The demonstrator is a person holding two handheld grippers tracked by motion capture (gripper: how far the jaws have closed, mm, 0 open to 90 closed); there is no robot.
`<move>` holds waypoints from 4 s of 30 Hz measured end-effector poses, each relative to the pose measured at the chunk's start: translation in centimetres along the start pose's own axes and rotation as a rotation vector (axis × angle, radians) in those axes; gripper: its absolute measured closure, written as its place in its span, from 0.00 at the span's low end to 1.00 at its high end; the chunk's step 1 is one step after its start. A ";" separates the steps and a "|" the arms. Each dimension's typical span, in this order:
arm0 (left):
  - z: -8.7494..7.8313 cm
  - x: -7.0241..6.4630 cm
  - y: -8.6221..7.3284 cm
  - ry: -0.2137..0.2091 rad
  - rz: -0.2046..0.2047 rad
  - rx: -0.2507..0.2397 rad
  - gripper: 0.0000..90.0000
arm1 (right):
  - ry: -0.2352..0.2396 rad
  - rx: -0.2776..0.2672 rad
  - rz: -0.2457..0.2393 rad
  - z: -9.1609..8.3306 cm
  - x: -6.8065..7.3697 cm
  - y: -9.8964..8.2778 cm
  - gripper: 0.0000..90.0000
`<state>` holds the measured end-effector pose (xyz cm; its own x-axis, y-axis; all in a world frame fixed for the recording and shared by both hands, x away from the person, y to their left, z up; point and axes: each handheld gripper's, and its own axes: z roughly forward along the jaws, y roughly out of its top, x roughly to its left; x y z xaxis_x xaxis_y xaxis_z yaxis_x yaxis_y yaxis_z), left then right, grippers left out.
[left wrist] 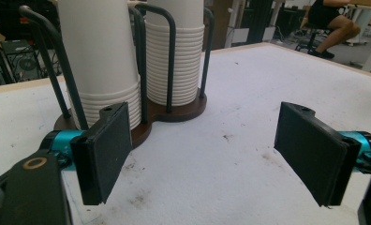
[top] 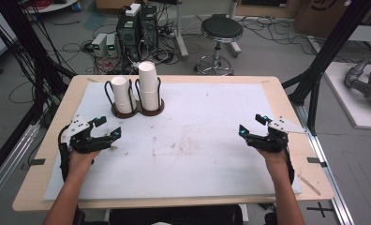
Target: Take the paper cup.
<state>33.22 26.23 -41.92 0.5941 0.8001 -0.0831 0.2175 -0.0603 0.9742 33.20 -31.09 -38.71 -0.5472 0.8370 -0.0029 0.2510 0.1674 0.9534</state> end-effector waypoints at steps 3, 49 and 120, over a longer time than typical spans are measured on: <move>0.0 0.0 0.0 -0.001 0.000 0.001 0.21 | 0.030 -0.009 -0.007 0.6 0.6 0.7 0.22; -0.5 0.2 -0.1 -0.006 0.008 0.005 0.21 | 0.270 -0.050 -0.061 15.8 9.7 6.9 0.74; -2.6 2.5 -1.1 0.079 -0.034 0.000 0.21 | 0.324 0.061 -0.079 30.7 24.0 5.3 1.00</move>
<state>32.45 29.87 -42.63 0.5232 0.8464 -0.0988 0.2364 -0.0327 0.9711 45.88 5.90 -42.95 -0.7899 0.6126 0.0290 0.2396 0.2648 0.9341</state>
